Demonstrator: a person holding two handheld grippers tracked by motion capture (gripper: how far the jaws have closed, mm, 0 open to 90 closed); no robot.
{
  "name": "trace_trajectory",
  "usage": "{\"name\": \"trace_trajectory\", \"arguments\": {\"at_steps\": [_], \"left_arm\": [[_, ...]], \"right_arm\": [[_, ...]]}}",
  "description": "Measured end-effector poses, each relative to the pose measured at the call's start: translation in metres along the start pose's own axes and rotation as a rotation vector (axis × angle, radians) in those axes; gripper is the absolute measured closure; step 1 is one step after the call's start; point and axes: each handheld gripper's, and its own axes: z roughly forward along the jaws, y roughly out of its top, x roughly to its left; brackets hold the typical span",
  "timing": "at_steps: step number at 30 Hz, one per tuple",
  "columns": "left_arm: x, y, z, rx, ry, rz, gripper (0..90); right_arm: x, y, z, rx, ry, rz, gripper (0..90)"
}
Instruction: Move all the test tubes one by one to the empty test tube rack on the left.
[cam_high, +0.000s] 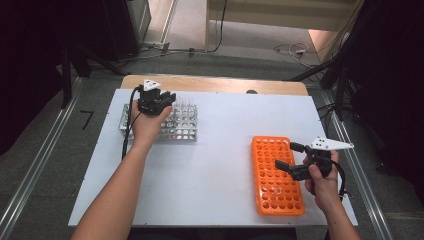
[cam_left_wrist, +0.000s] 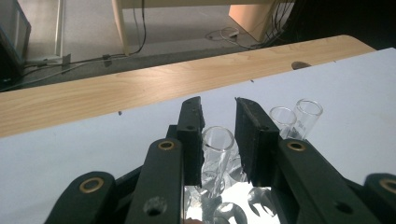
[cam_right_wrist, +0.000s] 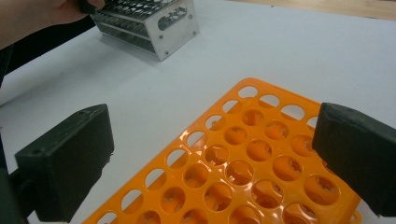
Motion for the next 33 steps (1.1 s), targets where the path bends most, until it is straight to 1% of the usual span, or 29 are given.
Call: {"name": "trace_trajectory", "arguments": {"at_steps": [5, 7, 10, 12, 13, 15, 18, 21, 23, 27, 31, 33], "left_arm": [[0.001, -0.001, -0.005, -0.016, -0.004, -0.017, 67.1], [0.000, 0.000, -0.010, -0.019, -0.019, -0.024, 64.1], [-0.003, -0.001, -0.016, -0.024, -0.024, -0.035, 54.7], [-0.005, -0.001, -0.022, -0.031, -0.021, -0.043, 44.3], [-0.005, -0.002, -0.024, -0.038, -0.026, -0.051, 40.3], [-0.007, -0.004, -0.030, -0.042, -0.047, -0.055, 35.1], [-0.012, -0.009, -0.037, -0.041, -0.077, -0.038, 26.5], [-0.019, -0.014, -0.045, -0.040, -0.102, -0.009, 19.5], [-0.023, -0.018, -0.050, -0.043, -0.120, -0.004, 14.7], [-0.031, -0.025, -0.061, -0.044, -0.139, 0.002, 7.8], [-0.039, -0.033, -0.070, -0.042, -0.174, 0.020, 0.8], [-0.044, -0.037, -0.075, -0.043, -0.195, 0.031, 0.0]], "right_arm": [[-0.001, 0.000, -0.001, -0.003, 0.002, 0.001, 0.0], [-0.001, 0.000, -0.002, -0.005, 0.006, 0.001, 0.0], [-0.002, -0.001, -0.003, -0.003, 0.012, -0.002, 0.0], [-0.001, 0.000, -0.004, -0.003, 0.023, -0.009, 0.0], [0.000, 0.000, -0.004, -0.003, 0.026, -0.013, 0.0], [0.001, 0.000, -0.005, -0.008, 0.038, -0.015, 0.0], [0.002, 0.000, -0.005, -0.006, 0.048, -0.024, 0.0], [0.003, 0.000, -0.005, 0.000, 0.056, -0.028, 0.0], [0.004, 0.000, -0.005, 0.005, 0.064, -0.033, 0.0], [0.007, 0.000, -0.006, 0.011, 0.080, -0.039, 0.0], [0.009, -0.001, -0.006, 0.015, 0.086, -0.044, 0.0], [0.009, -0.001, -0.006, 0.015, 0.094, -0.047, 0.0]]}}
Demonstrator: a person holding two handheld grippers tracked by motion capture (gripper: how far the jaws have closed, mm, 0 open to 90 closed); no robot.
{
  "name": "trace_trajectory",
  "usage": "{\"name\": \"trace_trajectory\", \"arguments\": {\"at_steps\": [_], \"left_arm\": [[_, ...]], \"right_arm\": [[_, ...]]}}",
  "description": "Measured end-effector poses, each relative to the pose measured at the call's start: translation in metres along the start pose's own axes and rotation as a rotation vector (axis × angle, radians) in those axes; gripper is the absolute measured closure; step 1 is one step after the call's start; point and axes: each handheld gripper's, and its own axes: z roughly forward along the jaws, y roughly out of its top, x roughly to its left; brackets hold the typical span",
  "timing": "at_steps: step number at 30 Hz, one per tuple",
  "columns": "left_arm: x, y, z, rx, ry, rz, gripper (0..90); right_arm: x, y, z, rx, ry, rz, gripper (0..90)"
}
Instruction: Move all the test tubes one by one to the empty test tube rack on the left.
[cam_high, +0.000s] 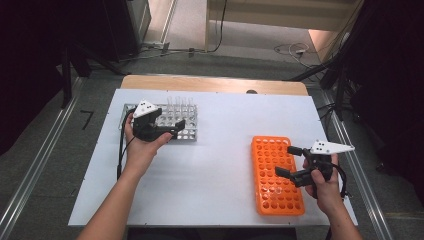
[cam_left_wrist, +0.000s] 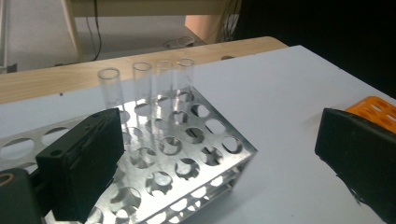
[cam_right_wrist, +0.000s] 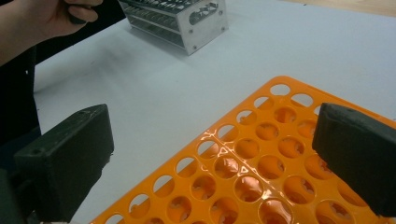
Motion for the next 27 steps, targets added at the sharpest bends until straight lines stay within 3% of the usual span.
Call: {"name": "trace_trajectory", "arguments": {"at_steps": [6, 14, 27], "left_arm": [[-0.016, -0.008, -0.014, -0.024, -0.048, 0.012, 0.0], [-0.038, -0.021, -0.028, -0.016, -0.106, 0.046, 0.0], [-0.058, -0.032, -0.025, 0.016, -0.162, 0.069, 0.0]], "right_arm": [[0.003, 0.000, -0.002, 0.000, 0.041, -0.021, 0.0], [0.012, -0.001, 0.000, 0.015, 0.118, -0.057, 0.0], [0.035, -0.021, -0.013, 0.070, 0.231, -0.102, 6.0]]}}
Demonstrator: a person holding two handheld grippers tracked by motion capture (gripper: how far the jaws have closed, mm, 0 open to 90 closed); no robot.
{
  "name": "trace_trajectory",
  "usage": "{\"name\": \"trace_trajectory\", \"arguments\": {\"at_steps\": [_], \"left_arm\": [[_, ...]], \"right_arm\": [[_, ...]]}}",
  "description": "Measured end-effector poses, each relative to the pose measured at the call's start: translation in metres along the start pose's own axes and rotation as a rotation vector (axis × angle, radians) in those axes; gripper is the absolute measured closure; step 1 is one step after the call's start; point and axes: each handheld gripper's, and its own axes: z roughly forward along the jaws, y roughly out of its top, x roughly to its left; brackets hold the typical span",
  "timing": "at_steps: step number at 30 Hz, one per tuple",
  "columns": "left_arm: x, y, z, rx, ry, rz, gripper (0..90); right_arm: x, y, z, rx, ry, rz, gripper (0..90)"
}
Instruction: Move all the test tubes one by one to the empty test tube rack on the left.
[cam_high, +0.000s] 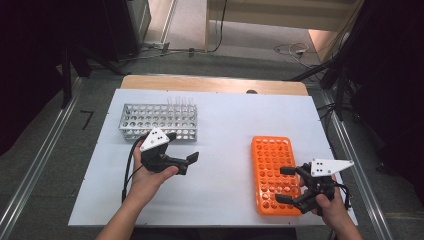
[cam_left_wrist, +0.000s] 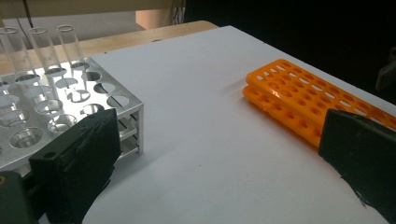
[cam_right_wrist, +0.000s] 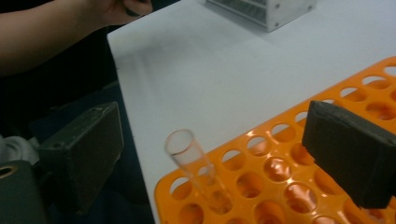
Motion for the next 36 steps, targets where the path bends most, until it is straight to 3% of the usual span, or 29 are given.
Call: {"name": "trace_trajectory", "arguments": {"at_steps": [4, 11, 22, 24, 36], "left_arm": [[-0.002, -0.001, 0.002, 0.004, -0.006, -0.002, 0.0], [-0.005, -0.001, 0.003, 0.008, -0.010, 0.000, 0.0], [-0.007, 0.000, 0.004, 0.008, -0.016, 0.001, 0.0], [-0.008, 0.001, 0.004, 0.005, -0.021, 0.004, 0.0], [-0.023, 0.010, 0.005, -0.013, -0.064, 0.029, 0.0]], "right_arm": [[0.001, -0.005, 0.005, 0.049, -0.004, -0.016, 19.0], [-0.010, -0.018, 0.014, 0.121, 0.006, 0.004, 47.9], [-0.011, -0.024, 0.020, 0.177, 0.000, -0.048, 66.5], [-0.011, -0.022, 0.018, 0.164, 0.000, -0.046, 73.5], [0.001, 0.013, 0.002, 0.056, -0.038, -0.031, 73.7]]}}
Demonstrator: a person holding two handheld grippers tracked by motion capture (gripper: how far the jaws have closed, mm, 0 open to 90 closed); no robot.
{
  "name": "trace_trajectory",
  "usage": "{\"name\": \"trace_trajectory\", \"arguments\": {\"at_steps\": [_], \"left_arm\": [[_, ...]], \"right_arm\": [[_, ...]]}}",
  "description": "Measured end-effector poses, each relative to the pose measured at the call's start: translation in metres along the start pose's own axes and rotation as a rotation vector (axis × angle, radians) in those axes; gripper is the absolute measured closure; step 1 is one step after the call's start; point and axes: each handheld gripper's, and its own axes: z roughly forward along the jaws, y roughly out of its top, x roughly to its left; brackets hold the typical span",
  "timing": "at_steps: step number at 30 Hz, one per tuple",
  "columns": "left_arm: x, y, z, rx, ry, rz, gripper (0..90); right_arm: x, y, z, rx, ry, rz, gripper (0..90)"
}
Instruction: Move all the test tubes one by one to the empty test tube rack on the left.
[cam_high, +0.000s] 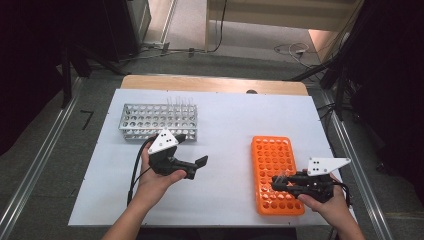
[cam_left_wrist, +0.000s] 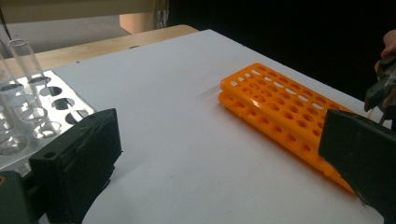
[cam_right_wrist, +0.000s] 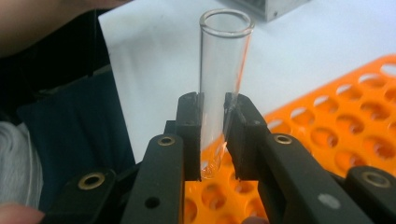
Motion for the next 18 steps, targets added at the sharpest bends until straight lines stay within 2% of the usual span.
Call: {"name": "trace_trajectory", "arguments": {"at_steps": [4, 10, 14, 18], "left_arm": [[-0.009, 0.005, 0.001, -0.008, -0.038, 0.016, 0.6], [-0.027, 0.011, 0.007, -0.021, -0.111, 0.034, 4.2], [-0.037, 0.013, 0.012, -0.026, -0.155, 0.046, 11.1], [-0.050, 0.014, 0.020, -0.016, -0.179, 0.064, 17.6]], "right_arm": [[0.008, 0.013, 0.005, -0.028, -0.016, 0.001, 73.7], [0.018, 0.030, 0.025, -0.039, -0.017, -0.002, 73.7], [0.023, 0.037, 0.039, -0.030, -0.018, -0.001, 73.7], [0.027, 0.041, 0.052, -0.018, -0.015, -0.005, 73.8]]}}
